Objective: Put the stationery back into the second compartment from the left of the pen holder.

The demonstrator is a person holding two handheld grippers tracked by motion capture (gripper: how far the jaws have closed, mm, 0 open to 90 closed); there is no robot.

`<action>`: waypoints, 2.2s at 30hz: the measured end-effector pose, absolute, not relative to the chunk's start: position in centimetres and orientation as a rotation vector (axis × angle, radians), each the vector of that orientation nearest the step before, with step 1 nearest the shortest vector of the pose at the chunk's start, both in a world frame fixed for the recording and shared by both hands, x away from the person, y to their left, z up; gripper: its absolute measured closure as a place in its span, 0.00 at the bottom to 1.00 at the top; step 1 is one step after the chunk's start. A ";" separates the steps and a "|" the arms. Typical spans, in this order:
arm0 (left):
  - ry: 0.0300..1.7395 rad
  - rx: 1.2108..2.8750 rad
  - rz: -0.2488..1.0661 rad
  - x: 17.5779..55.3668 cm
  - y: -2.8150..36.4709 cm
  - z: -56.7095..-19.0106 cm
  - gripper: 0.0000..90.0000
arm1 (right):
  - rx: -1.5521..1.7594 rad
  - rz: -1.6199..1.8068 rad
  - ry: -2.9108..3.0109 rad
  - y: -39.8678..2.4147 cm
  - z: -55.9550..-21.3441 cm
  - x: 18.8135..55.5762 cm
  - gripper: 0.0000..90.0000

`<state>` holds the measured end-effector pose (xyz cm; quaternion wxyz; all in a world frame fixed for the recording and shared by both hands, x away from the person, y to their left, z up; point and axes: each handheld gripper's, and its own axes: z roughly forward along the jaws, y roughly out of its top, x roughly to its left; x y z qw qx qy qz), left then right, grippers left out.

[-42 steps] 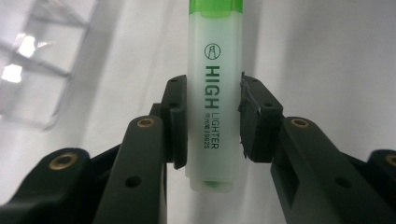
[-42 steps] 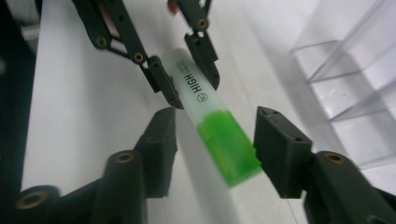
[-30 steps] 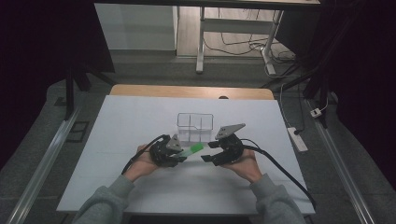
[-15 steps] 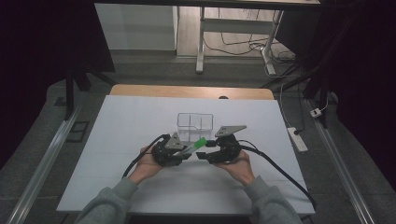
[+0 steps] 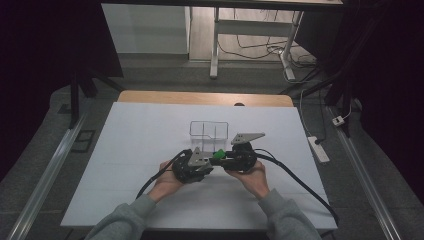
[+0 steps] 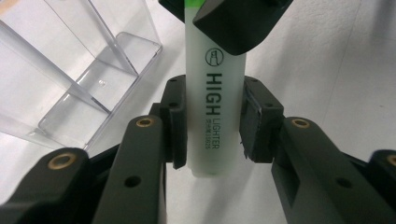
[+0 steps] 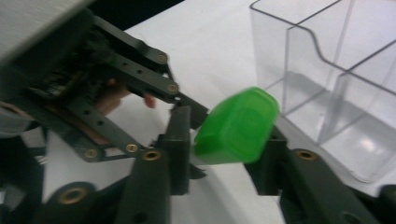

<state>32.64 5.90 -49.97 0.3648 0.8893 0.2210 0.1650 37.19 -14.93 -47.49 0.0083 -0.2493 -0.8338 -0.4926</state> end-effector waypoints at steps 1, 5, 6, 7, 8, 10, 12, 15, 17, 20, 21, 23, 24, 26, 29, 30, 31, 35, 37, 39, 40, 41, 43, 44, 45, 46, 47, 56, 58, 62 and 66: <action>0.571 2.286 0.425 32.6 5.9 -50.0 0.72 | -0.772 -1.539 -2.599 -14.9 -47.5 37.2 0.77; 0.584 2.269 0.409 32.7 6.2 -49.9 0.67 | -0.761 -1.556 -2.616 -14.9 -47.4 37.1 0.78; 0.595 2.266 0.407 32.7 6.3 -49.9 0.63 | -0.766 -1.562 -2.626 -15.0 -47.3 37.1 0.78; 0.607 2.268 0.409 32.6 6.7 -49.8 0.58 | -0.769 -1.574 -2.624 -15.1 -47.1 37.1 0.78; 0.617 2.266 0.410 32.5 6.9 -49.8 0.55 | -0.767 -1.590 -2.624 -15.2 -46.8 37.1 0.78; 0.648 2.255 0.407 32.2 7.7 -49.7 0.50 | -0.770 -1.616 -2.628 -15.5 -46.4 37.1 0.79; 0.685 2.235 0.413 31.8 8.7 -49.6 0.48 | -0.782 -1.644 -2.626 -15.8 -45.9 37.1 0.79; 0.722 2.216 0.408 31.2 10.4 -49.3 0.46 | -0.789 -1.684 -2.620 -16.2 -45.2 37.2 0.79; 0.748 2.201 0.411 30.8 11.4 -49.2 0.46 | -0.792 -1.706 -2.614 -16.5 -44.7 37.3 0.79; 0.775 2.181 0.402 30.2 13.0 -49.1 0.45 | -0.805 -1.737 -2.604 -16.9 -44.1 37.5 0.79; 0.784 2.177 0.405 30.0 13.4 -49.1 0.45 | -0.810 -1.742 -2.604 -17.0 -43.9 37.7 0.79; 0.803 2.165 0.407 29.6 14.4 -49.1 0.45 | -0.821 -1.749 -2.604 -17.3 -43.7 37.9 0.79; 0.812 2.160 0.410 29.4 14.8 -49.2 0.45 | -0.823 -1.753 -2.605 -17.4 -43.7 38.0 0.79; 0.824 2.153 0.408 29.2 15.5 -49.2 0.45 | -0.829 -1.755 -2.607 -17.5 -43.6 38.1 0.79; 0.849 2.137 0.409 28.8 16.7 -49.3 0.44 | -0.837 -1.769 -2.599 -17.6 -43.4 38.2 0.79; 0.858 2.129 0.406 28.7 17.1 -49.3 0.44 | -0.841 -1.773 -2.598 -17.6 -43.3 38.3 0.79; 0.868 2.122 0.403 28.6 17.6 -49.4 0.44 | -0.842 -1.776 -2.599 -17.6 -43.2 38.3 0.79; 0.904 2.078 0.366 28.2 19.2 -49.7 0.43 | -0.845 -1.790 -2.599 -17.8 -42.7 38.5 0.80; 0.920 2.078 0.379 27.9 19.7 -49.9 0.43 | -0.839 -1.793 -2.607 -17.7 -42.4 38.7 0.80; 0.934 2.075 0.383 27.7 20.2 -50.0 0.43 | -0.839 -1.807 -2.606 -17.7 -42.2 38.8 0.80; 0.942 2.074 0.387 27.7 20.4 -50.1 0.43 | -0.843 -1.812 -2.604 -17.7 -42.0 38.8 0.80; 0.951 2.072 0.389 27.6 20.7 -50.3 0.43 | -0.847 -1.812 -2.610 -17.7 -41.9 38.9 0.80; 0.964 2.068 0.393 27.5 21.1 -50.4 0.43 | -0.860 -1.828 -2.603 -17.8 -41.6 39.2 0.80; 0.967 2.069 0.395 27.4 21.3 -50.5 0.43 | -0.862 -1.826 -2.607 -17.8 -41.5 39.4 0.80; 0.973 2.069 0.397 27.3 21.4 -50.6 0.42 | -0.866 -1.829 -2.606 -17.8 -41.4 39.5 0.80; 0.977 2.071 0.401 27.3 21.6 -50.6 0.42 | -0.869 -1.828 -2.605 -17.8 -41.3 39.7 0.80; 0.982 2.071 0.402 27.2 21.7 -50.7 0.42 | -0.872 -1.830 -2.604 -17.8 -41.2 39.9 0.80; 0.993 2.078 0.405 26.8 22.2 -51.0 0.41 | -0.905 -1.874 -2.579 -17.2 -40.1 41.8 0.81; 0.994 2.081 0.408 26.8 22.2 -51.1 0.41 | -0.914 -1.873 -2.583 -16.8 -39.9 42.4 0.81; 0.987 2.083 0.410 26.7 22.2 -51.0 0.39 | -0.935 -1.868 -2.593 -16.1 -39.8 43.5 0.81; 0.988 2.085 0.406 26.7 22.2 -51.1 0.39 | -0.950 -1.856 -2.595 -15.3 -40.1 44.4 0.81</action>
